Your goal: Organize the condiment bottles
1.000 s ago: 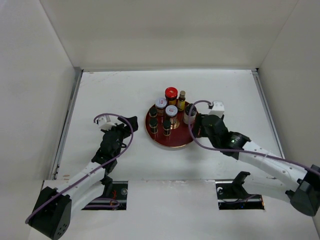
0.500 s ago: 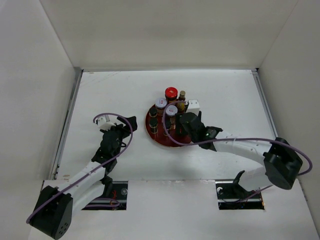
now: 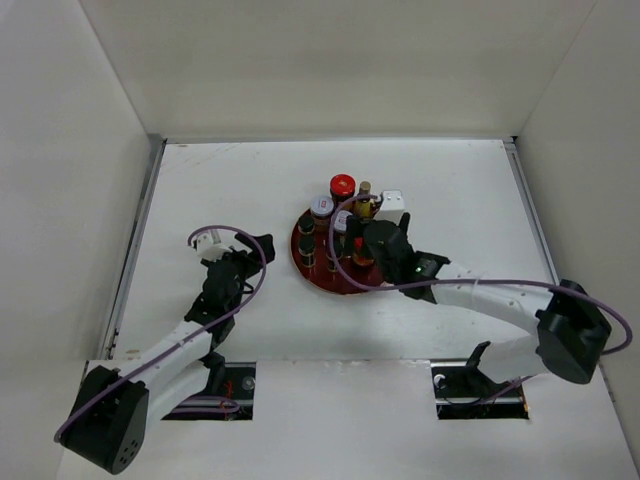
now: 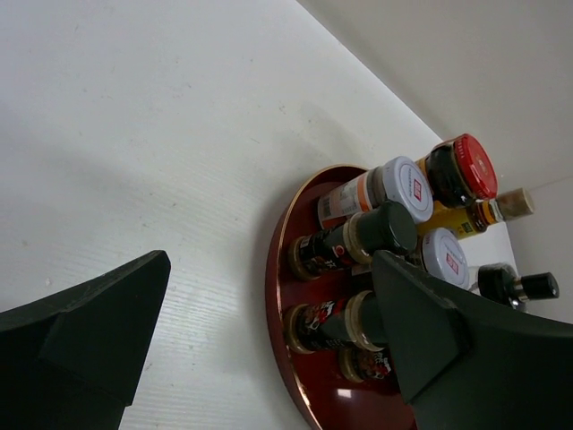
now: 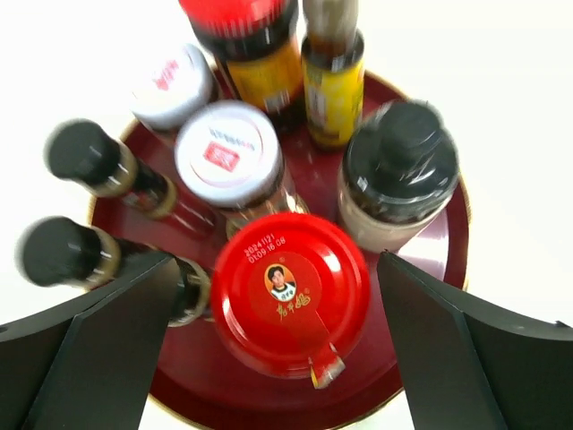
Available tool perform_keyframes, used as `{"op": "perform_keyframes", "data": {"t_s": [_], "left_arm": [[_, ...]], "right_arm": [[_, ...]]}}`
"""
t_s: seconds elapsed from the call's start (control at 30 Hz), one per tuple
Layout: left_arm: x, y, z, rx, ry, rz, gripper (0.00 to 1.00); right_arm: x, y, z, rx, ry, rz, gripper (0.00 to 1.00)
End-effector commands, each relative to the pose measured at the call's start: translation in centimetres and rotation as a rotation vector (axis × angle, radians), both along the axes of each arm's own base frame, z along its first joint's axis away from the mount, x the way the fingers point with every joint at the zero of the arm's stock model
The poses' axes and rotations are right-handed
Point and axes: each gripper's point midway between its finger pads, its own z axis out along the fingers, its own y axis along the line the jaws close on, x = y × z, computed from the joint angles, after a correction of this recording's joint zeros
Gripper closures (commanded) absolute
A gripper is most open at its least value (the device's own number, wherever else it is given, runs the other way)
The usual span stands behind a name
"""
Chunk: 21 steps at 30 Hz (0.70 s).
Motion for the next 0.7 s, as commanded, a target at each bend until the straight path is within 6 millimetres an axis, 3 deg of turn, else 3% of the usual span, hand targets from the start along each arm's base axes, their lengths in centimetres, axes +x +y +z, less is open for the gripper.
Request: {"op": "perform_keyframes", "data": {"t_s": [0.0, 0.07, 0.2, 0.27, 0.37, 0.5, 0.67], "left_arm": [[0.6, -0.3, 1.1, -0.022, -0.025, -0.003, 0.00], [0.7, -0.7, 1.2, -0.010, -0.022, -0.015, 0.00], [0.9, -1.7, 0.6, 0.025, 0.013, -0.044, 0.00], [1.2, -2.1, 0.2, 0.035, 0.041, -0.050, 0.00], [1.4, -2.5, -0.4, 0.049, 0.078, -0.059, 0.00], [1.4, -2.8, -0.3, 0.053, 0.086, -0.065, 0.00], [1.2, -2.5, 0.2, 0.043, 0.069, -0.060, 0.00]], "right_arm": [[0.2, -0.7, 7.2, 0.124, -0.148, -0.039, 0.00], [0.1, -2.7, 8.4, 0.134, -0.178, -0.082, 0.00], [0.5, -10.0, 9.6, 0.168, -0.212, -0.275, 0.00], [0.7, -13.7, 9.1, 0.187, -0.205, -0.372, 0.00], [1.3, -18.5, 6.7, 0.180, -0.169, -0.488, 0.00], [1.9, -20.8, 2.9, 0.199, -0.062, -0.533, 0.00], [1.6, -21.3, 2.2, 0.228, -0.050, -0.549, 0.00]]}}
